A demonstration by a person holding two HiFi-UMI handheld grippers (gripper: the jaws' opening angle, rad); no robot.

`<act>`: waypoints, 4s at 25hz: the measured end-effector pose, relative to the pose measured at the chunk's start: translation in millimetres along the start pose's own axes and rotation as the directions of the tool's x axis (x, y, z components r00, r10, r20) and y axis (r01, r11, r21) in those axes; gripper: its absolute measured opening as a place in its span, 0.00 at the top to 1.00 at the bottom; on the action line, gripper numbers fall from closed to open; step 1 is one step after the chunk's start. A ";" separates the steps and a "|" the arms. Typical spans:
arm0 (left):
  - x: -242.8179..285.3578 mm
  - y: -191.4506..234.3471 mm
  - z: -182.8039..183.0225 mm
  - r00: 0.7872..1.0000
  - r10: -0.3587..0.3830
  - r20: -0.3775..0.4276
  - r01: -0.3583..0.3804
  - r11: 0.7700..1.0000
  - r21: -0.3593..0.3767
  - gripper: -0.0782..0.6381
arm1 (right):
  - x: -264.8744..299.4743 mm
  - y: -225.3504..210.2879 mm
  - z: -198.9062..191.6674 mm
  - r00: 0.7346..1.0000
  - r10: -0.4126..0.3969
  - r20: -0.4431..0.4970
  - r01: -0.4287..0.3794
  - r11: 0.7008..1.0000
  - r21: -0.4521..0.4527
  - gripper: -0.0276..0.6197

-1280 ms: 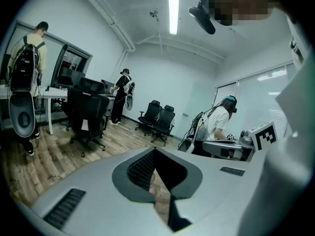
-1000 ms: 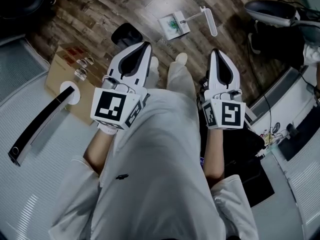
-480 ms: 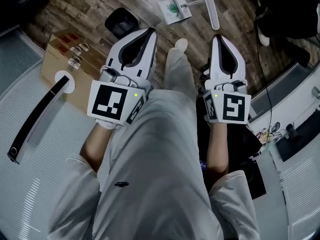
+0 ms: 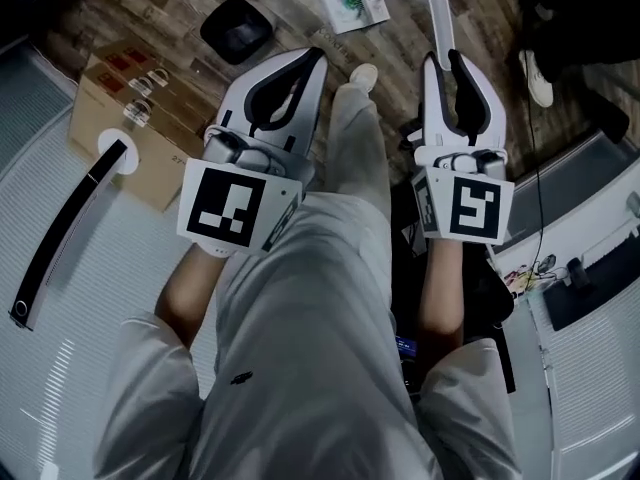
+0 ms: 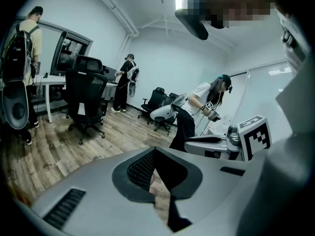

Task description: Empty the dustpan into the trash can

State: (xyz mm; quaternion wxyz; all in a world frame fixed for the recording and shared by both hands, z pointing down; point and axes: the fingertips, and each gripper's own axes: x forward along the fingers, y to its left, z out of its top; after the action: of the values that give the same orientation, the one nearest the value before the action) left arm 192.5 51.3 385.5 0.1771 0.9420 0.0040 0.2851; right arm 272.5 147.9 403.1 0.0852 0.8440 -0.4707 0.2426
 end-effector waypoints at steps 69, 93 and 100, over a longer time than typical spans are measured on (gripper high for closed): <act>-17.0 33.2 -80.5 0.994 0.095 -0.048 -0.099 0.990 -0.097 0.88 | 39.9 11.5 -42.2 0.976 -0.084 -0.199 0.083 0.996 -0.016 0.76; -128.1 31.4 -10.7 0.981 0.152 0.120 -0.156 0.988 0.021 0.88 | -30.3 119.1 88.1 0.998 0.060 -0.026 -0.063 0.988 -0.138 0.76; -157.3 39.0 10.3 0.970 0.186 0.159 -0.193 0.981 0.029 0.88 | -40.5 142.7 115.2 0.994 0.106 0.004 -0.104 0.980 -0.168 0.76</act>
State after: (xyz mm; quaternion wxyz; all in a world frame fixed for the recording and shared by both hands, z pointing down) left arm 62.7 -5.8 306.4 0.1280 0.9611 -0.0934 0.2261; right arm 173.4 58.2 271.2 0.1397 0.8095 -0.5336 0.2009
